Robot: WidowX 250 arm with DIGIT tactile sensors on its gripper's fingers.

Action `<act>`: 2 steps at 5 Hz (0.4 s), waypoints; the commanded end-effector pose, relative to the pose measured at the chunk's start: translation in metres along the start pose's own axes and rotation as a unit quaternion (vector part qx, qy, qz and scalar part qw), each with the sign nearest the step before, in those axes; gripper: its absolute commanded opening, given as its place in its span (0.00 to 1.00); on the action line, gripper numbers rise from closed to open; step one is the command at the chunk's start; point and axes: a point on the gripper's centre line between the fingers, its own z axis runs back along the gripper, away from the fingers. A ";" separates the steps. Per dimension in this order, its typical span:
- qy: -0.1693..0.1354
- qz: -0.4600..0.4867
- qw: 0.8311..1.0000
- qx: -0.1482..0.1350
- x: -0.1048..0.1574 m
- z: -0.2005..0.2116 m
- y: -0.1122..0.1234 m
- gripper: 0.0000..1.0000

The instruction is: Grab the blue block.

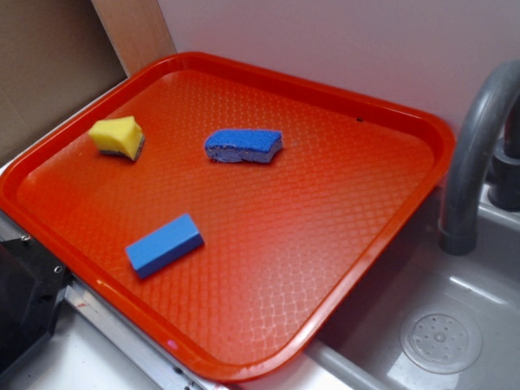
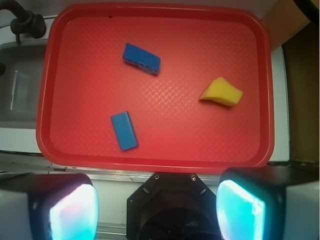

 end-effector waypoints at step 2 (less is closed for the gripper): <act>-0.008 -0.054 0.998 -0.017 0.014 -0.020 -0.008 1.00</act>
